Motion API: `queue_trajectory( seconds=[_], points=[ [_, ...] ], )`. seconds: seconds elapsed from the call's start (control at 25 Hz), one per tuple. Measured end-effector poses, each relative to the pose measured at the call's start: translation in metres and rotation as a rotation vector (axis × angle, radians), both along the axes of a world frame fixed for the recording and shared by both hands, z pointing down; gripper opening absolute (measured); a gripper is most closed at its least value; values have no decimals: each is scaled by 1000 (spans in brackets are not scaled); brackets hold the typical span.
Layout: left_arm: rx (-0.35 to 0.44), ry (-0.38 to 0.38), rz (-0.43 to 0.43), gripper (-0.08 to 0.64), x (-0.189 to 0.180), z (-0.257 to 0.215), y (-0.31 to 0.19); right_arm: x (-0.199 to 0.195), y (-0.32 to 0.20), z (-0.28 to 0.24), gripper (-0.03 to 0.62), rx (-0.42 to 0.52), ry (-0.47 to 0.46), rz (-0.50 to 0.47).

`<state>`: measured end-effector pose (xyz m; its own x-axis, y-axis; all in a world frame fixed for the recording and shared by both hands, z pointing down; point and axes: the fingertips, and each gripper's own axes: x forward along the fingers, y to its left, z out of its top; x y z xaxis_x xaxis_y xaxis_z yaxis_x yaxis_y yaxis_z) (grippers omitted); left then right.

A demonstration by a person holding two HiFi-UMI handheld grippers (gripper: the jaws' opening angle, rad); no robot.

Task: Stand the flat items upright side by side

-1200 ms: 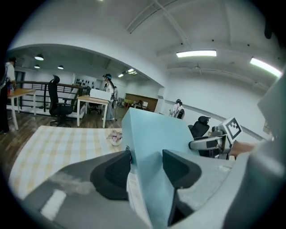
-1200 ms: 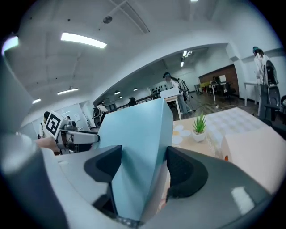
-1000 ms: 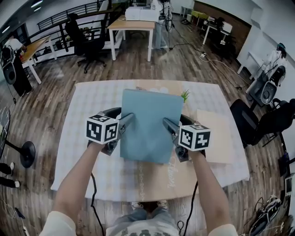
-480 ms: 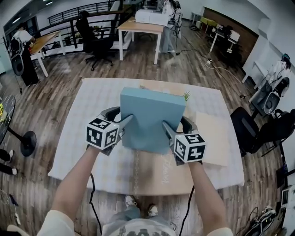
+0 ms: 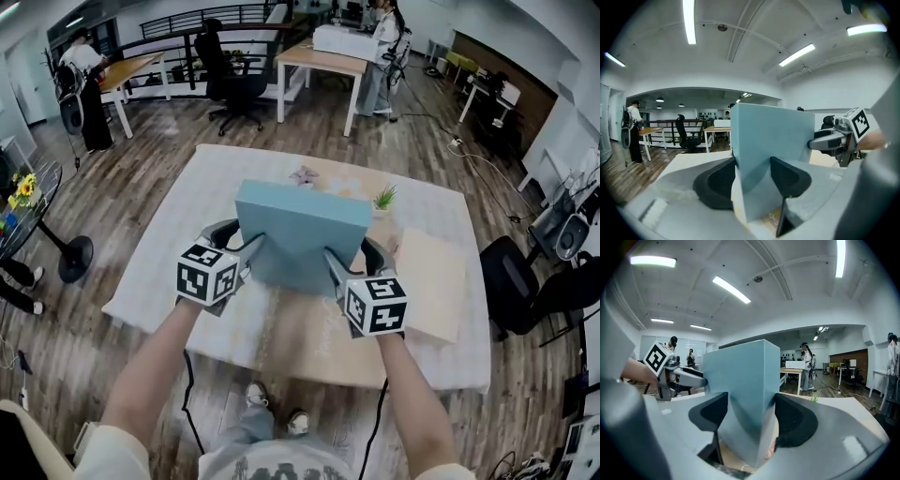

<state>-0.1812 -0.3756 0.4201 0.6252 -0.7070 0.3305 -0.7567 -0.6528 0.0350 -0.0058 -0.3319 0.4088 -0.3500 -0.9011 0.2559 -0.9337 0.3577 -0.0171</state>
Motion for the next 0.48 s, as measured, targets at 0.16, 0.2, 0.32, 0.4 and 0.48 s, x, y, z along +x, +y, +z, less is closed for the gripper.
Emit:
queue_trajectory(
  seconds=[0.16,0.2,0.32,0.4,0.48],
  points=[
    [-8,5,-56,236,-4,0,10,-1,10,1,314,-2,37,-71],
    [-11,11,-71,236,-4,0,11,-1,11,1,314,-5,40,-86],
    [-18,25,-109,239,-3,0,12,-1,12,0,314,-7,45,-122],
    [-25,36,-129,239,-3,0,11,-1,12,1,314,-13,51,-146],
    [-32,54,-145,239,-4,0,10,-1,13,1,314,-17,50,-175]
  ],
)
